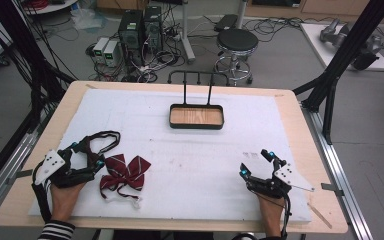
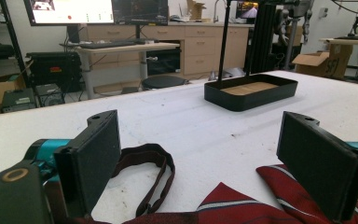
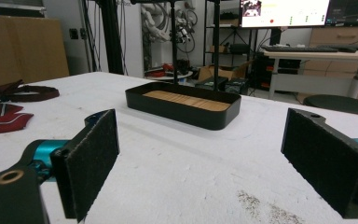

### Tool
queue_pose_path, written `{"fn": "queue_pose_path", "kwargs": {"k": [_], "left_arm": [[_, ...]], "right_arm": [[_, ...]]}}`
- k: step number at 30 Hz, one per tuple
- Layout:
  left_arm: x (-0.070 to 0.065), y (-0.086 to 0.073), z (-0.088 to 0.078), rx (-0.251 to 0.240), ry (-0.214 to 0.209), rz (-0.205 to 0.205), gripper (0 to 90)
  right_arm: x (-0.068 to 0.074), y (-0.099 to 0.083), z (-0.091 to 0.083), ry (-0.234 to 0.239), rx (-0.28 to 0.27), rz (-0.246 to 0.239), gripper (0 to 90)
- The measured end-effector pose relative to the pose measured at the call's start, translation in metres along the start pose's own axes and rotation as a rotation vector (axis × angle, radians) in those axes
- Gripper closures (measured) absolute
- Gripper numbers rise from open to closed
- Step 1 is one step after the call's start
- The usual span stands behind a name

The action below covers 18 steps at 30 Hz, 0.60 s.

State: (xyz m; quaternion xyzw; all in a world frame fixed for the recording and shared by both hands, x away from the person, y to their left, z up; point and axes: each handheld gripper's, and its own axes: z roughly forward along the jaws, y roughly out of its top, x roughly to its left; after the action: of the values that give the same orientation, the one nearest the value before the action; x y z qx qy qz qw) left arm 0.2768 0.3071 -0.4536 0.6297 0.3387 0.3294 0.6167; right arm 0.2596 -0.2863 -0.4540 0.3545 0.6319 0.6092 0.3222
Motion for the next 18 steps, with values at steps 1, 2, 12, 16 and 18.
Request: {"fn": "queue_pose_path", "kwargs": {"k": [1,2,12,16,18], "left_arm": [[0.0002,0.0,-0.0002,0.0,-0.003,-0.001,14.1],[0.0003,0.0,-0.0003,-0.001,-0.003,-0.001,14.1],[0.0007,0.0004,0.0005,0.006,-0.001,-0.005,14.1],[0.0034,0.0006,0.0001,0.001,-0.017,-0.03,13.9],[0.0047,0.0017,-0.0004,0.016,-0.014,-0.028,13.9]], "right_arm": [[-0.0007,0.0001,0.0002,0.0,-0.001,0.007,10.5],[-0.0007,0.0001,0.0002,0.0,-0.001,0.007,10.5],[0.0008,-0.0001,-0.0003,-0.001,-0.004,-0.006,10.5],[0.001,-0.0001,-0.0001,-0.004,-0.004,-0.013,10.5],[0.0014,0.0,0.0001,-0.006,-0.003,-0.017,10.5]]}}
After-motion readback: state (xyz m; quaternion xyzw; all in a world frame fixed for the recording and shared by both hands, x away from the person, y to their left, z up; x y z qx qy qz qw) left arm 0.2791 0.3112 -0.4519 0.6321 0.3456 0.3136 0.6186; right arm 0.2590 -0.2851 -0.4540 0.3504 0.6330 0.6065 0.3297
